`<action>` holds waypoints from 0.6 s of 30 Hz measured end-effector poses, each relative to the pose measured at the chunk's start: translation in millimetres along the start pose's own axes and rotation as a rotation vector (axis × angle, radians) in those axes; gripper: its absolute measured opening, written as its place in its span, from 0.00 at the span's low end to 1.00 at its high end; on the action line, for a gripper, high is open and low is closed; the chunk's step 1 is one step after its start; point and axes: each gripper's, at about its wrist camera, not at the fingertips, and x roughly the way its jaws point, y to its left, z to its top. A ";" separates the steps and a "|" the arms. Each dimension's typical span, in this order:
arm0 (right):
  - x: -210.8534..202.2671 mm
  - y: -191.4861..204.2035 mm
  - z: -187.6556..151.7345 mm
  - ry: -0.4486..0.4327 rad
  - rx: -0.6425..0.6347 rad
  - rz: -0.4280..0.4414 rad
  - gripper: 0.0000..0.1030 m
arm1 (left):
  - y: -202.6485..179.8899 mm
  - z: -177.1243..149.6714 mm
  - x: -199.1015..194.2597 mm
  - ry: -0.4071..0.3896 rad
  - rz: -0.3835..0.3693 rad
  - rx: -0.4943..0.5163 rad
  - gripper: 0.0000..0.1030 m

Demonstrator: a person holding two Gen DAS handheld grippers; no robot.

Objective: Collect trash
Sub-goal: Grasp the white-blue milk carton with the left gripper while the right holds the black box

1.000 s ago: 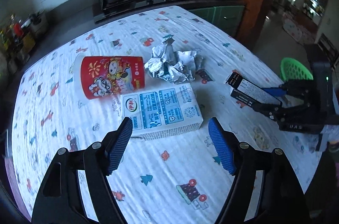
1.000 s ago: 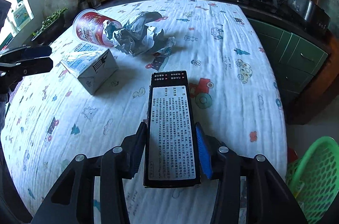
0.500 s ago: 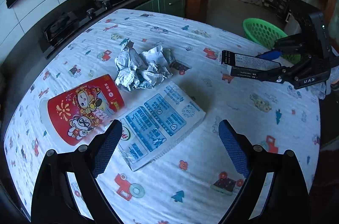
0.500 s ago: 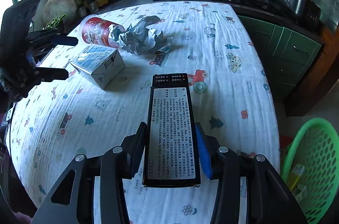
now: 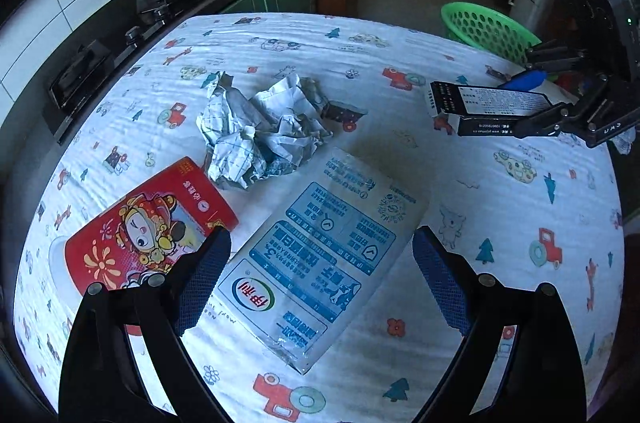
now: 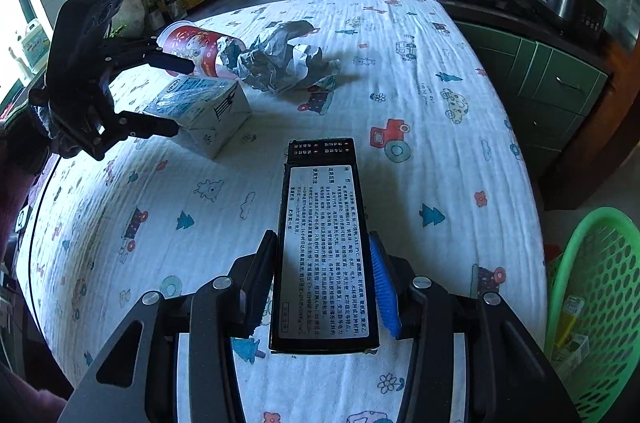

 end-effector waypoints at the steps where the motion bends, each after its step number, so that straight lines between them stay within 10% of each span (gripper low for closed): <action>1: 0.2 -0.3 0.0 0.000 0.002 0.002 0.43 | 0.2 0.9 2.4 0.007 -0.009 -0.003 0.88; 18: -2.0 -16.0 -12.3 -0.012 0.059 0.026 0.43 | -30.4 3.0 17.4 0.094 -0.040 -0.020 0.71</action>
